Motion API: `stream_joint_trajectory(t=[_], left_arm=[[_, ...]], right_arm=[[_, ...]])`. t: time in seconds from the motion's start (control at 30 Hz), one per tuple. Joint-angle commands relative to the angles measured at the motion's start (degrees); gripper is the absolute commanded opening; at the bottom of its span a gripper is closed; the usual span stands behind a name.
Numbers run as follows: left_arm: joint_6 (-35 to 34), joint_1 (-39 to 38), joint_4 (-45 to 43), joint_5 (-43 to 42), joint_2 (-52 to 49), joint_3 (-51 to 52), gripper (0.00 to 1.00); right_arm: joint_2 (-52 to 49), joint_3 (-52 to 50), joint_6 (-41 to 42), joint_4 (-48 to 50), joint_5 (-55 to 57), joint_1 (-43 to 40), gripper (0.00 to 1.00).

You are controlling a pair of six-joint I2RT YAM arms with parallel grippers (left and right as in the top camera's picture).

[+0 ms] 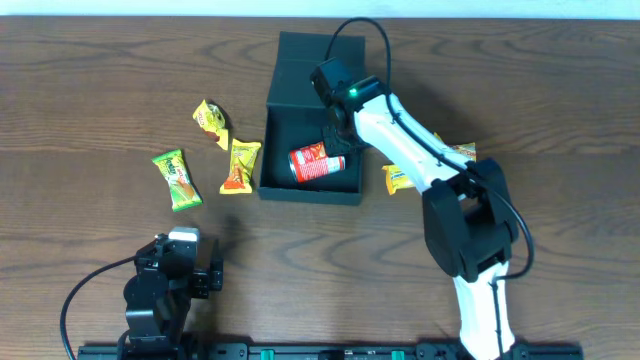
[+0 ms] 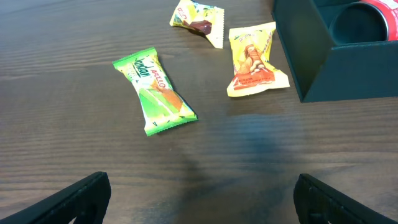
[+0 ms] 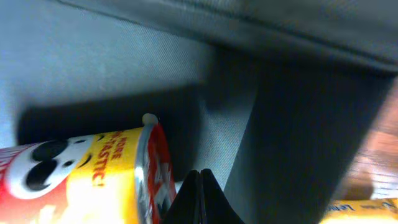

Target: Pack container

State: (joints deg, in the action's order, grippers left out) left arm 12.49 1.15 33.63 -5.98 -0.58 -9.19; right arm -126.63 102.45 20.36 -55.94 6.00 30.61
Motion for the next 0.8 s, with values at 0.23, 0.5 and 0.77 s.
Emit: stream_joint_trajectory(t=[0.23, 0.5, 0.77], left_arm=[[0.2, 0.3, 0.0, 0.2, 0.4, 0.4, 0.95], [0.2, 0.3, 0.0, 0.2, 0.4, 0.4, 0.95], [0.2, 0.3, 0.0, 0.2, 0.4, 0.4, 0.95]], right_arm=[[-1.7, -0.3, 0.8, -2.1, -10.5, 2.2, 0.01], [-1.7, -0.3, 0.5, -4.8, -11.9, 5.4, 0.01], [-1.6, -0.3, 0.1, -7.6, -17.2, 5.5, 0.02]])
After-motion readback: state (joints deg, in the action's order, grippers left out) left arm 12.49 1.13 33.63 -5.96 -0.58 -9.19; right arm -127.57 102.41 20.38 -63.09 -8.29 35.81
